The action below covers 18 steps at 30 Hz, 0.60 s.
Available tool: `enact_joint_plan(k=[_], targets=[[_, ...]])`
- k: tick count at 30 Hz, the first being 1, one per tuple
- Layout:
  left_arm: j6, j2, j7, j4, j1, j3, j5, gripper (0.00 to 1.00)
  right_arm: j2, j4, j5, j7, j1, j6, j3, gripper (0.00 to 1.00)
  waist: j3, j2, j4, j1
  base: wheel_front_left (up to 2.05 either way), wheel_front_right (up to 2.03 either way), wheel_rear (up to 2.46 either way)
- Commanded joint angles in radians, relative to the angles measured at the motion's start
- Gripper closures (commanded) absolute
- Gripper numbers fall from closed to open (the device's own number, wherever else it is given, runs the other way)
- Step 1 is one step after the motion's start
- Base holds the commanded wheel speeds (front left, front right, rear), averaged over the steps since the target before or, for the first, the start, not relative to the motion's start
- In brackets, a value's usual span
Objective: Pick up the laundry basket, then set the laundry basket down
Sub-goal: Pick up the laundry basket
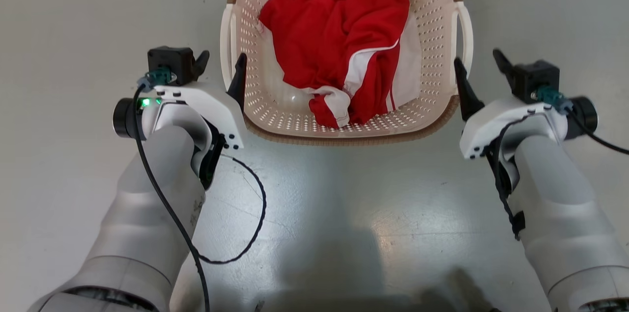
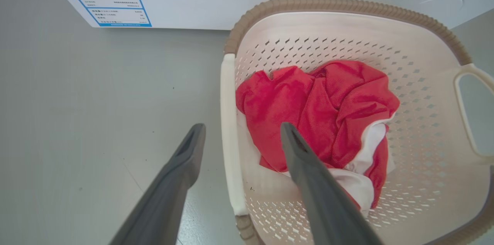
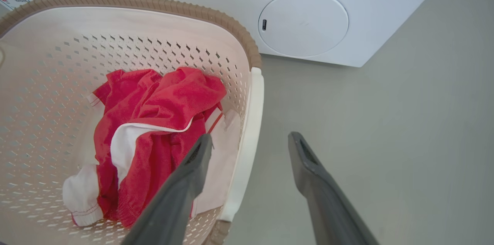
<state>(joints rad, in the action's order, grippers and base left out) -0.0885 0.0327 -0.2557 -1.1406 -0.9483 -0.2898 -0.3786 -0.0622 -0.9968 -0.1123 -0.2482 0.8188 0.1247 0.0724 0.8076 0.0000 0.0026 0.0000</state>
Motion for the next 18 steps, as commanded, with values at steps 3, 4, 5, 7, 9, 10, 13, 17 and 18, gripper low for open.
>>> enact_joint_plan(k=[3,4,5,7,9,10,13,17,18], targets=[[0.007,0.032,-0.006,-0.003,-0.017,0.022,0.006,0.0,0.012,0.035,0.008,-0.013,-0.004,0.006,-0.024,0.0,0.021,0.0,0.0,0.0,0.0,0.0,0.0],[0.007,0.032,-0.006,-0.007,-0.02,0.021,0.008,0.0,0.012,0.04,0.009,-0.013,-0.003,0.006,-0.026,0.0,0.025,0.0,0.0,0.0,0.0,0.0,0.0],[0.006,0.033,-0.006,-0.009,-0.025,0.02,0.009,0.0,0.012,0.046,0.011,-0.013,-0.003,0.006,-0.027,0.0,0.031,0.0,0.001,0.0,0.0,0.0,0.0],[0.006,0.034,-0.006,-0.013,-0.035,0.02,0.012,0.0,0.012,0.055,0.011,-0.013,-0.001,0.006,-0.027,0.0,0.042,0.0,0.002,0.0,0.0,0.0,0.0],[0.007,0.034,-0.006,-0.015,-0.043,0.019,0.015,0.0,0.012,0.063,0.01,-0.013,0.001,0.006,-0.025,0.0,0.052,0.0,0.005,0.0,0.0,0.0,0.0],[0.008,0.034,-0.006,-0.015,-0.048,0.018,0.016,0.0,0.012,0.065,0.009,-0.013,0.002,0.006,-0.025,0.0,0.058,0.0,0.007,0.0,0.0,0.0,0.0],[0.008,0.032,-0.006,-0.018,-0.057,0.016,0.019,0.0,0.012,0.068,0.006,-0.013,0.006,0.006,-0.021,0.0,0.071,0.0,0.009,0.0,0.0,0.0,0.0],[0.006,0.031,-0.006,-0.021,-0.066,0.015,0.022,0.0,0.012,0.067,0.018,-0.013,0.016,0.006,-0.025,0.0,0.088,0.0,0.005,0.0,0.0,0.0,0.0],[0.005,0.032,-0.006,-0.022,-0.069,0.014,0.023,0.0,0.012,0.069,0.023,-0.013,0.02,0.006,-0.028,0.0,0.094,0.0,0.003,0.0,0.0,0.0,0.0]])
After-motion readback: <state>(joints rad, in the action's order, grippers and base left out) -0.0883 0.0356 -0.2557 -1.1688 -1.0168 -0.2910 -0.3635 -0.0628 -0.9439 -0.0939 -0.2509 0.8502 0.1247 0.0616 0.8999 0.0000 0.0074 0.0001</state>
